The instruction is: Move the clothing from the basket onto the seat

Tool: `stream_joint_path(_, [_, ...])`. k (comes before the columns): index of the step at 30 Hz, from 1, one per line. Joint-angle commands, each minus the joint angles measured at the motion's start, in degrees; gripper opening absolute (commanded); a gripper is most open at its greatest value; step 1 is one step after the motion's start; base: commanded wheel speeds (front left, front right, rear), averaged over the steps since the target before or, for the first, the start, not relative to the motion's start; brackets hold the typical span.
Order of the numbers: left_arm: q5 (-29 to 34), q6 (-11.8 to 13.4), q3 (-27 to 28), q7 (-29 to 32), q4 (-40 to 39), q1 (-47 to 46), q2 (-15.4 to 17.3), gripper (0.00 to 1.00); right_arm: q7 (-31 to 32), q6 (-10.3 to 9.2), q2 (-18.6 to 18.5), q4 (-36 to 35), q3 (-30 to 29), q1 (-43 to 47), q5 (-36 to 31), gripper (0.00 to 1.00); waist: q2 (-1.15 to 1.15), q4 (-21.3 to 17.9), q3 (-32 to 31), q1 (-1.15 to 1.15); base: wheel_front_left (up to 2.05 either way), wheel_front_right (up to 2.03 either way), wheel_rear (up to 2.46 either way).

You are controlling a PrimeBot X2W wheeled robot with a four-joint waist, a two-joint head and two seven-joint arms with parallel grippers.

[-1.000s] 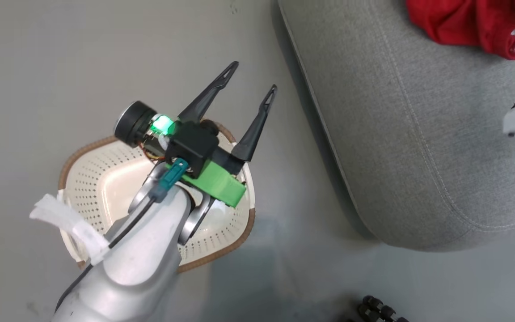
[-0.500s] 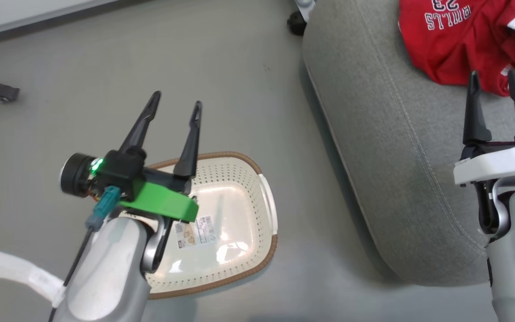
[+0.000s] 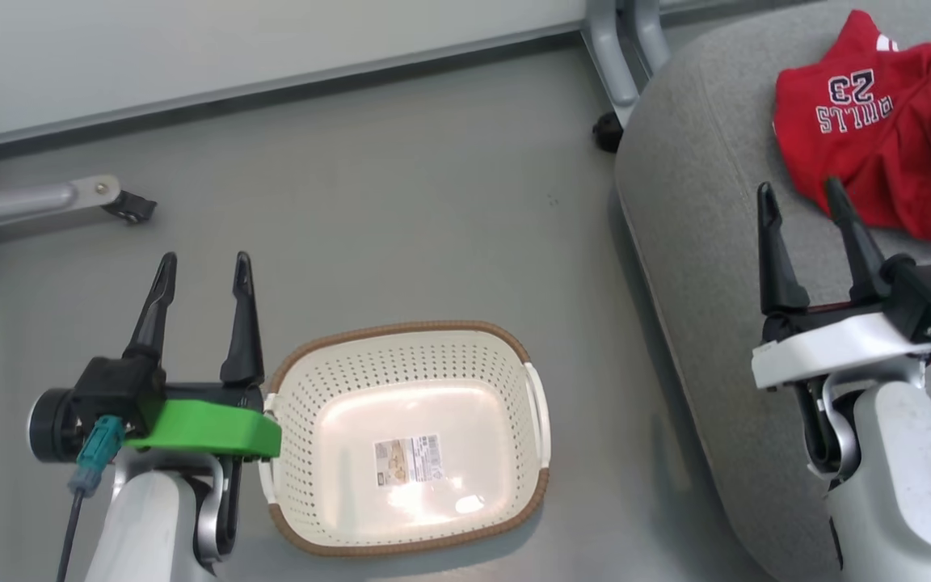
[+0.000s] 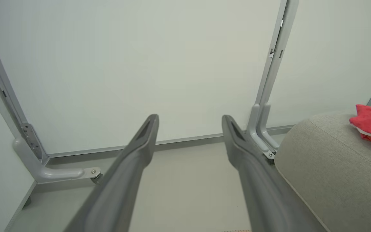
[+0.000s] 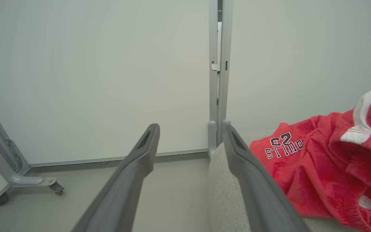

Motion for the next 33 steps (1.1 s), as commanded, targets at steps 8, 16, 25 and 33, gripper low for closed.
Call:
stream_joint_path(8, [2.1, -1.6, 3.6, 0.0, -0.7, 4.9, -2.0, 1.0, 0.0, -0.04, 1.1, -1.5, 1.8, 5.0, -0.8, 1.0, 0.0, 4.1, -5.2, 0.0, 0.0, 0.0, 0.0])
stream_joint_path(16, [3.1, -1.7, 4.4, 0.0, -0.9, 7.3, -3.0, 1.0, 0.0, -0.04, 1.4, -3.2, 3.2, 9.5, -0.8, 1.0, 0.0, 4.4, -7.5, 0.0, 0.0, 0.0, 0.0])
stream_joint_path(25, [3.2, -1.8, 4.3, 0.0, -1.0, 8.7, -3.4, 1.0, 0.0, -0.04, 1.4, -4.8, 4.3, 14.0, 0.9, 1.0, 0.0, 4.9, -9.3, 0.0, 0.0, 0.0, 0.0])
stream_joint_path(33, [3.0, -1.4, 4.0, 0.0, -0.4, 9.7, -3.4, 1.0, 0.0, -0.04, 1.4, -5.4, 4.7, 16.4, 2.1, 1.0, 0.0, 5.2, -10.2, 0.0, 0.0, 0.0, 0.0])
